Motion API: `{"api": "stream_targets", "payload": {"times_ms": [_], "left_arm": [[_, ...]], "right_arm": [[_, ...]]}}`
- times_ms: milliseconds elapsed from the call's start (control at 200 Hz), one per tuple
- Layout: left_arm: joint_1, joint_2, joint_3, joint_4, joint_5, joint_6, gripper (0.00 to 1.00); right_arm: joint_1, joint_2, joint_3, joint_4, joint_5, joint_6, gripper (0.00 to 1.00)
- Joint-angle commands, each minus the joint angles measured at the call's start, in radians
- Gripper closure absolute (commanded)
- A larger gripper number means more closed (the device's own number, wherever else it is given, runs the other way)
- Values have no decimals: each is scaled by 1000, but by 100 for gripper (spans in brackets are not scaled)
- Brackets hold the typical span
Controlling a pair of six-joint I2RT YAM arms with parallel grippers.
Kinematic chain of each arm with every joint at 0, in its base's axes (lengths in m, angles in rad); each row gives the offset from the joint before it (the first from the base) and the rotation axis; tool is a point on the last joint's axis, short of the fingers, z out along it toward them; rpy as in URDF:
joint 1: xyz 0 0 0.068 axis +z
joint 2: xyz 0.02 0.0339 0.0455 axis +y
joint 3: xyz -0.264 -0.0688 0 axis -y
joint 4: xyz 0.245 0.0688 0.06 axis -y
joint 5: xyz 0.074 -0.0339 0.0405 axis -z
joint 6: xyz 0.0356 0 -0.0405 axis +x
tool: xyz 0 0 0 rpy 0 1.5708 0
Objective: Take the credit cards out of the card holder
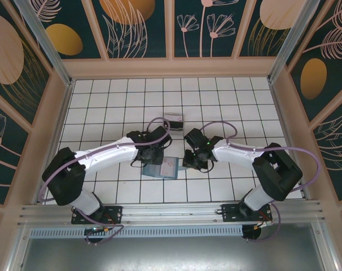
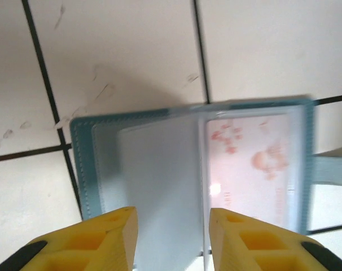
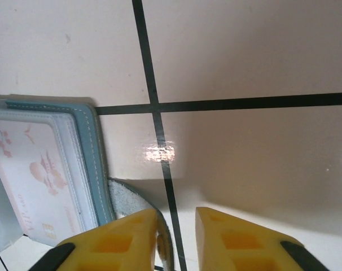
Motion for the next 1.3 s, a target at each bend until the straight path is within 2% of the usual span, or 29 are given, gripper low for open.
{"api": "stream_targets", "payload": {"times_ms": [0,155,300,395,525,616,726,836,971,1076,1296], "left_arm": [[3,-33,27,31,66,11,61],[3,-38,1,150,162,-17,61],[3,-11,-2,204,202,-42,63],[4,8,-5,172,157,-37,64],[4,32,-5,59,35,-16,65],[4,15,-22,49,28,-7,65],[2,20,-42,89,135,5,65],[2,10,-89,227,284,-21,66],[2,24,-137,359,413,-59,65],[2,56,-150,423,458,-80,65],[2,130,-137,457,471,-78,63]], "right_arm": [[0,-46,57,-70,58,-3,72],[9,-51,99,-93,71,1,69],[29,-49,133,-97,70,11,68],[48,-23,143,-61,26,14,68],[75,29,143,-1,-35,14,68],[85,61,144,11,-37,25,68],[80,64,130,1,-4,47,68],[59,38,97,1,17,63,68],[38,-19,56,-3,39,77,68],[18,-58,27,-11,50,81,68],[-17,-135,-22,-25,64,86,68]]}}
